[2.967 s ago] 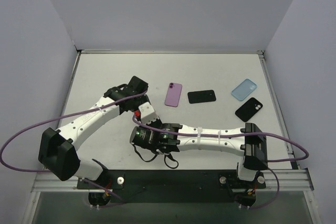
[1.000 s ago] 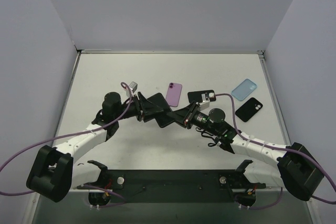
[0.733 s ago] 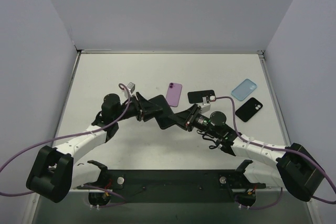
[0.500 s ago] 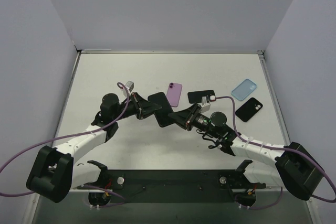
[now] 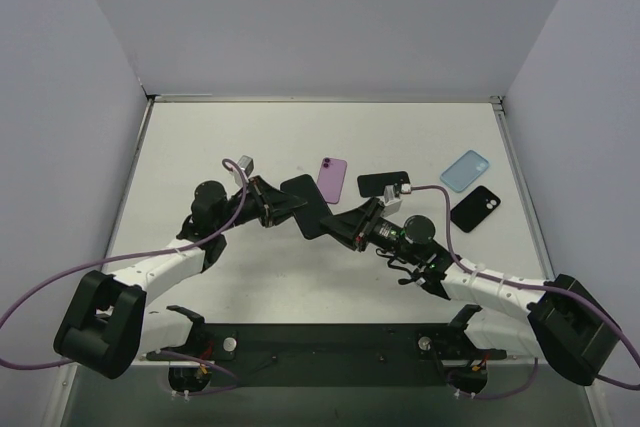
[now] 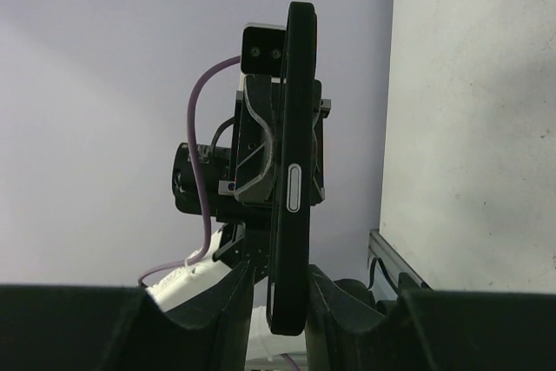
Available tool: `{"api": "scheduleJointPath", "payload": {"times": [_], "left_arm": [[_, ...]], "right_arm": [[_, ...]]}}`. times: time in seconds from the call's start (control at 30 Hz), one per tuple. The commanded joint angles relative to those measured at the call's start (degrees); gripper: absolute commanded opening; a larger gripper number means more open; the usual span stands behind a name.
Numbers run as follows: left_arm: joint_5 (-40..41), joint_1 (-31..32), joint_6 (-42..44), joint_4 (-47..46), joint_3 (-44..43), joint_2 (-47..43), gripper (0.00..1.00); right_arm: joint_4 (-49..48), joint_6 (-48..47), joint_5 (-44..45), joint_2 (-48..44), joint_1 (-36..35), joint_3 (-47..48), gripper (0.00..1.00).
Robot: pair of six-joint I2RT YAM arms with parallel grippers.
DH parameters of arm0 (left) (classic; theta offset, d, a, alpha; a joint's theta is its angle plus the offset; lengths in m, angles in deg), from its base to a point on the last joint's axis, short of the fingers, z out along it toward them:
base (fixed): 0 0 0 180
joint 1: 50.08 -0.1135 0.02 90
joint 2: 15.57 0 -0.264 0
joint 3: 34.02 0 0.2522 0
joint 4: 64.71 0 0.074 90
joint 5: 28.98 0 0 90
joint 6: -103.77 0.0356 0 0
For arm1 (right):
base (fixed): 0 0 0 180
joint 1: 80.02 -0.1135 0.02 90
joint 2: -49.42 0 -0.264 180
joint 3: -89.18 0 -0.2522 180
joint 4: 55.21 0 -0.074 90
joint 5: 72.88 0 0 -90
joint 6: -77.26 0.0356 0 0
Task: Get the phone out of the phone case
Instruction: Adjust the phone, then remove the phone case from the phone.
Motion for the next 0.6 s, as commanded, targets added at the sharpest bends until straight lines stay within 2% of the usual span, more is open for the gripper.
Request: {"api": "scheduleJointPath", "payload": {"times": [0.0, 0.1, 0.23, 0.3, 0.43, 0.5, 0.53, 0.57], "left_arm": [[1.19, -0.66, -0.98, -7.46, 0.37, -0.96, 0.00], [1.01, -1.10, -1.16, -7.64, 0.81, -1.31, 0.00], [0.66, -1.19, -1.33, -7.55, 0.64, -1.57, 0.00], [0.66, -1.27, -1.34, -7.64, 0.55, -1.66, 0.00], [0.40, -1.27, -1.33, -8.34, 0.55, -2.01, 0.00], [0.31, -1.27, -1.34, -9.04, 0.64, -2.45, 0.00], [0.22, -1.27, -1.25, -9.22, 0.64, -2.63, 0.00], [0.13, -1.27, -1.33, -9.31, 0.64, -2.89, 0.00]], "right_arm": [[-4.71, 0.17, -0.17, -3.00, 0.31, -0.55, 0.24], [-4.09, 0.25, 0.97, -4.32, 0.31, -1.43, 0.24], [-4.00, 0.60, 1.77, -5.12, 0.39, -2.40, 0.15], [-4.27, 0.87, 2.12, -5.29, 0.39, -2.58, 0.14], [-5.49, 1.92, 2.47, -4.77, 0.48, -2.67, 0.03], [-7.42, 2.89, 2.21, -3.63, 1.01, -2.49, 0.05], [-8.30, 3.24, 2.03, -3.19, 1.18, -2.49, 0.13], [-9.79, 4.11, 2.12, -2.75, 1.36, -2.49, 0.16]]}}
